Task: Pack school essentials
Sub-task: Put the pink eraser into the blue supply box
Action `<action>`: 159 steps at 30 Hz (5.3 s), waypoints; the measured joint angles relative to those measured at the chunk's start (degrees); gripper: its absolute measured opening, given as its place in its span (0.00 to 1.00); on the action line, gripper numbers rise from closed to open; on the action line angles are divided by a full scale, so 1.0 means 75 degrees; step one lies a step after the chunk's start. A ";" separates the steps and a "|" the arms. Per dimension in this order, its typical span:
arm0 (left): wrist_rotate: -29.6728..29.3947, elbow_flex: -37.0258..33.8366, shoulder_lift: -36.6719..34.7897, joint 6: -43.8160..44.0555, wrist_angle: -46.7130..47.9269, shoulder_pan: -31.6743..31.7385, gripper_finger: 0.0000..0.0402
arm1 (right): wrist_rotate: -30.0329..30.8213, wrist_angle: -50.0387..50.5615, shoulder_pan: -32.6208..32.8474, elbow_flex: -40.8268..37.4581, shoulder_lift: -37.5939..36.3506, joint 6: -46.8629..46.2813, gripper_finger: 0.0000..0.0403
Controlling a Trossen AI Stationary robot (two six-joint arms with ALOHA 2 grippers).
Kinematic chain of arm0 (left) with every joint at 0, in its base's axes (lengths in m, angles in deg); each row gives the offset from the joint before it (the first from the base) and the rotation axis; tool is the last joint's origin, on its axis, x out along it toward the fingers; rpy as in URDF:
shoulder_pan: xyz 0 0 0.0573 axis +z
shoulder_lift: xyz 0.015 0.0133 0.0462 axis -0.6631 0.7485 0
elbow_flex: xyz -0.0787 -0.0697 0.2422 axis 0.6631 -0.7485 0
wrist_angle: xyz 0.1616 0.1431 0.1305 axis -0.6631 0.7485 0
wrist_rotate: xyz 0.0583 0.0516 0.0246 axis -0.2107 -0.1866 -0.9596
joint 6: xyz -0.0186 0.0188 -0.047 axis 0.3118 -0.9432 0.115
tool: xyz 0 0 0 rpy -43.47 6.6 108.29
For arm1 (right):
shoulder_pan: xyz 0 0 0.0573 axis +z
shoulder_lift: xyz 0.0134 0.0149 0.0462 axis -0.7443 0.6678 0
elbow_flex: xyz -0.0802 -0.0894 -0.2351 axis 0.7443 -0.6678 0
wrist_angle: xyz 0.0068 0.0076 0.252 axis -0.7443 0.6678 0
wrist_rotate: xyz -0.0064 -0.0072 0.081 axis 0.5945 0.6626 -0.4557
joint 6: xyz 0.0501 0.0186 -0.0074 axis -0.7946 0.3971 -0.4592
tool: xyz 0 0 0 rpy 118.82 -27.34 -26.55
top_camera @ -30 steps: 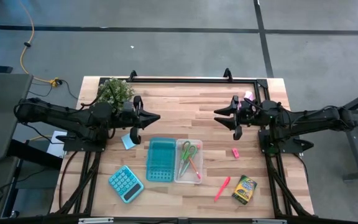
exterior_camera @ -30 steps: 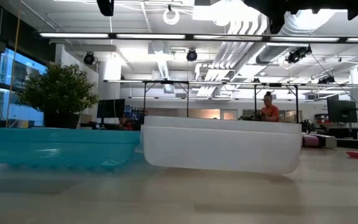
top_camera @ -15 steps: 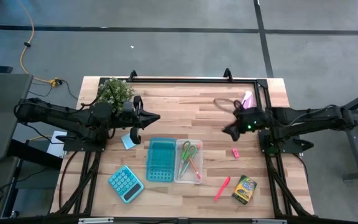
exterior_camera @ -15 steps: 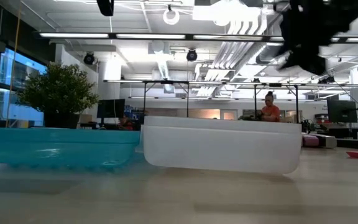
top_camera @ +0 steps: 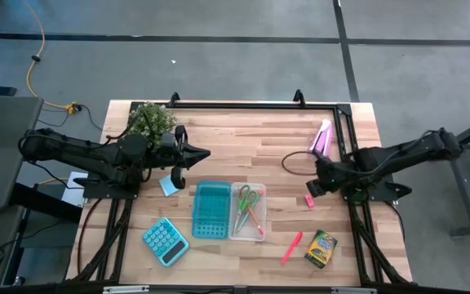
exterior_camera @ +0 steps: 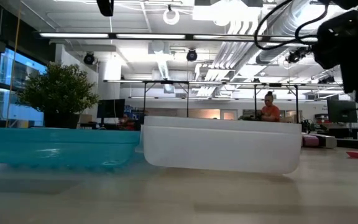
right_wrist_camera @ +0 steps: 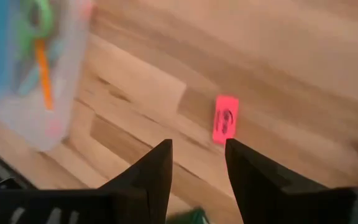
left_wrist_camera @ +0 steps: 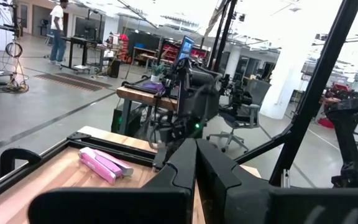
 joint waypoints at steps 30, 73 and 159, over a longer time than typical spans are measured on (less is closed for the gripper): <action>-0.0256 0.0002 0.0000 -0.0002 0.0003 0.0000 0.00 | 0.0324 -0.1170 0.0625 0.0332 0.4299 -0.1141 0.35; -0.0253 0.0005 0.0000 0.0001 0.0000 0.0000 0.00 | 0.0192 -0.0848 0.0622 0.0291 0.4207 -0.0472 0.02; 0.0424 0.1337 0.0012 -0.0061 0.2407 -0.0003 0.00 | -0.2357 -0.3152 -0.0476 0.5347 0.7389 1.1045 0.00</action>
